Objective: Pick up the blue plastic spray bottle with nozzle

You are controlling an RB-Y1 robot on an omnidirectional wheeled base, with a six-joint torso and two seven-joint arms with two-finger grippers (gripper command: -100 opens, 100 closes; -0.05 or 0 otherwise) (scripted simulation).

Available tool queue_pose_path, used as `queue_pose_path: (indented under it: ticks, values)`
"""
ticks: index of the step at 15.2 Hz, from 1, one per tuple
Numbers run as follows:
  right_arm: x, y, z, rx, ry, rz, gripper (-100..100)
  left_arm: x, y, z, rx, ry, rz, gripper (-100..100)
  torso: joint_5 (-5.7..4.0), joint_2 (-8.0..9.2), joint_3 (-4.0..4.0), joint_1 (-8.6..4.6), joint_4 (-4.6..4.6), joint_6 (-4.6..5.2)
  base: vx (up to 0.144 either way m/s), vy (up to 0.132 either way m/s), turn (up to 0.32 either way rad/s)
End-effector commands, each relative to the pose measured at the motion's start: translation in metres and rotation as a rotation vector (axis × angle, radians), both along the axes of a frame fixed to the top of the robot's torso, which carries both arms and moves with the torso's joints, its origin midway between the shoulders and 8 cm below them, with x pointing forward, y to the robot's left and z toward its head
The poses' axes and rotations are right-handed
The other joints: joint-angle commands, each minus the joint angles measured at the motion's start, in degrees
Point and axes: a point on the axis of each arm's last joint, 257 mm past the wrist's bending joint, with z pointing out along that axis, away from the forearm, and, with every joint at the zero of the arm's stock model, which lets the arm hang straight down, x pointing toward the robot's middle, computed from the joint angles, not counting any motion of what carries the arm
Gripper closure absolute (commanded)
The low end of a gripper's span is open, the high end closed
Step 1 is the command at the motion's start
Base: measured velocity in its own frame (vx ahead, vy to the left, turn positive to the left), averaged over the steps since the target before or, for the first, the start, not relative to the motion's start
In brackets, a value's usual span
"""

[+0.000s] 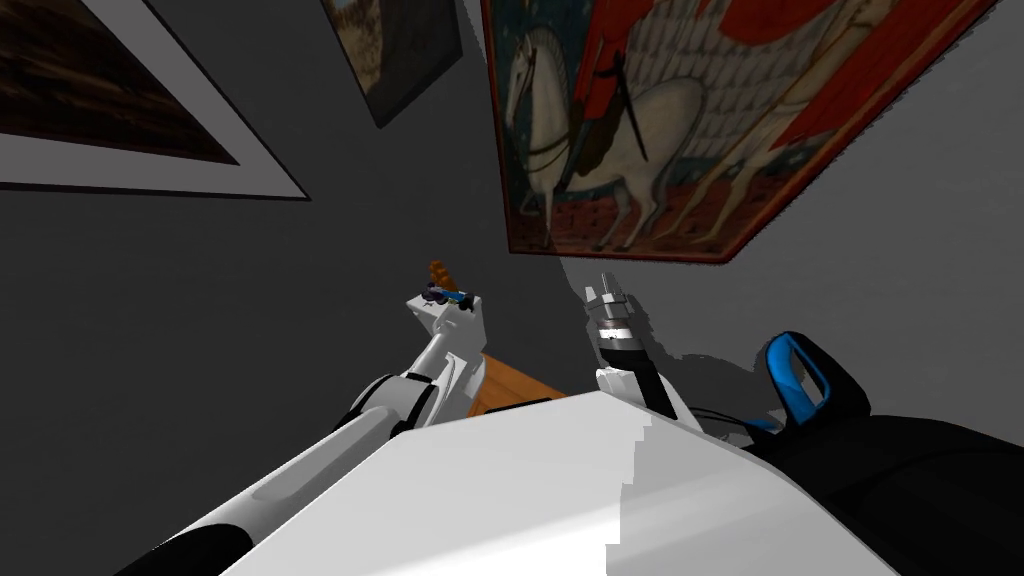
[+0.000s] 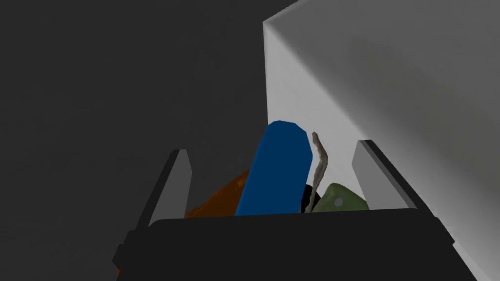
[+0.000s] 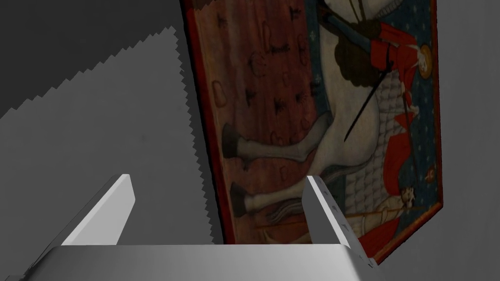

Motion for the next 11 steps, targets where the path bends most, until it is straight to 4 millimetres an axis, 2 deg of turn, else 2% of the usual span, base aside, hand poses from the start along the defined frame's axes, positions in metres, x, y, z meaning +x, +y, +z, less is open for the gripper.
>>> queue_pose_path:
  ticks: [1, 8, 11]
  values:
    - [0.000, 0.000, 0.000, 0.000, 0.000, 0.000, 0, 0.005, 0.006, 0.001, 0.035, 0.035, 0.028, -100, 0.00, 0.00, 0.00, 0.00, 0.00, 0.00, 0.008, -0.043, 0.094]
    - [0.000, 0.000, 0.000, 0.000, 0.000, 0.000, 0, 0.016, 0.019, 0.011, 0.106, 0.103, 0.090, -100, -0.03, -0.04, -0.02, -0.14, 0.00, 0.00, 0.012, -0.069, 0.082]
    - [0.000, 0.000, 0.000, 0.000, 0.000, 0.000, 0, 0.020, 0.032, 0.021, 0.162, 0.147, 0.141, -100, -0.01, 0.01, 0.01, -0.05, 0.01, -0.01, -0.001, -0.064, 0.109]
